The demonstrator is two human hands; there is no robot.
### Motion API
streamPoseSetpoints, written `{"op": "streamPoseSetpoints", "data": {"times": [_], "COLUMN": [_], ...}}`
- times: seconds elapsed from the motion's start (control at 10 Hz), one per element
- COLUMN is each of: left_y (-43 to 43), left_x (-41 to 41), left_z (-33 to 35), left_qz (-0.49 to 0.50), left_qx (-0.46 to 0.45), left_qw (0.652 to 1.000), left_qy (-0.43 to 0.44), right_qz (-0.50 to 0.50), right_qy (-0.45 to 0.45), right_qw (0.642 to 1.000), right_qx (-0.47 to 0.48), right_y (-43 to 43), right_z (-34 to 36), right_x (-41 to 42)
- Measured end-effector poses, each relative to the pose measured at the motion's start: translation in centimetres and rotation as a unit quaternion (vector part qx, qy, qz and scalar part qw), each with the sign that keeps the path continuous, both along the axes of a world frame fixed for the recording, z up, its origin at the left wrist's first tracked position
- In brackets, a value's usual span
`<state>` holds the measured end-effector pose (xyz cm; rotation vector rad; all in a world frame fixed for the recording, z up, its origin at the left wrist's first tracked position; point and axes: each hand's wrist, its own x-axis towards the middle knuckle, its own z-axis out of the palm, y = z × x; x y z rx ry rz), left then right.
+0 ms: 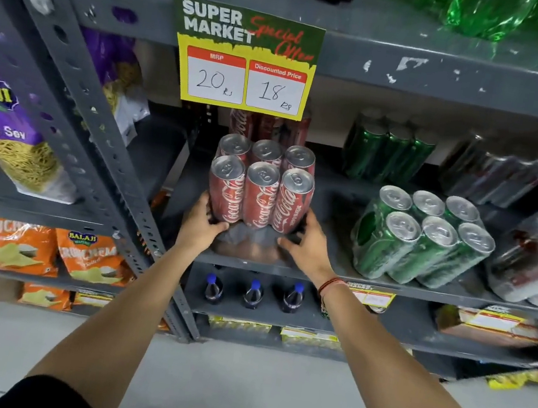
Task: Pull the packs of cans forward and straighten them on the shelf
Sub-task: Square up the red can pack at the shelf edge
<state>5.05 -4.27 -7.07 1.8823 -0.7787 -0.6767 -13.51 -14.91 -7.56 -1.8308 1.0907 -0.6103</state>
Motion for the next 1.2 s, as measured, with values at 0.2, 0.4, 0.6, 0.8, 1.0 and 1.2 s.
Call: {"op": "streamPoseSetpoints", "data": {"times": [0.2,0.4,0.6,0.8,1.0,1.2], "left_y": [3.6,5.9,6.3,6.3,6.0,6.5], "left_x": [-1.7,-2.9,-3.3,-2.9,-2.9,-5.4], "left_z": [-0.2,-0.4,-0.3,0.1,1.0,0.8], "left_qz": [0.006,0.010,0.014,0.002,-0.012,0.069], "left_qx": [-0.014,-0.032,-0.032,-0.019,0.009,-0.037], "left_qw": [0.999,0.997,0.997,0.998,0.996,0.992], "left_qy": [-0.051,-0.065,-0.072,-0.064,-0.085,-0.098], "right_qz": [-0.030,-0.026,-0.025,-0.014,-0.010,-0.037], "right_qy": [-0.050,-0.025,-0.015,-0.014,0.012,0.004], "right_qw": [0.998,0.999,0.999,1.000,1.000,0.999], "right_qx": [0.002,-0.014,-0.015,-0.008,-0.010,-0.023], "right_y": [2.9,4.2,4.6,4.2,4.4,5.2], "right_z": [-0.7,-0.9,-1.0,-0.2,1.1,2.1], "right_x": [-1.7,-2.6,-2.6,-2.9,-2.8,-3.8]}}
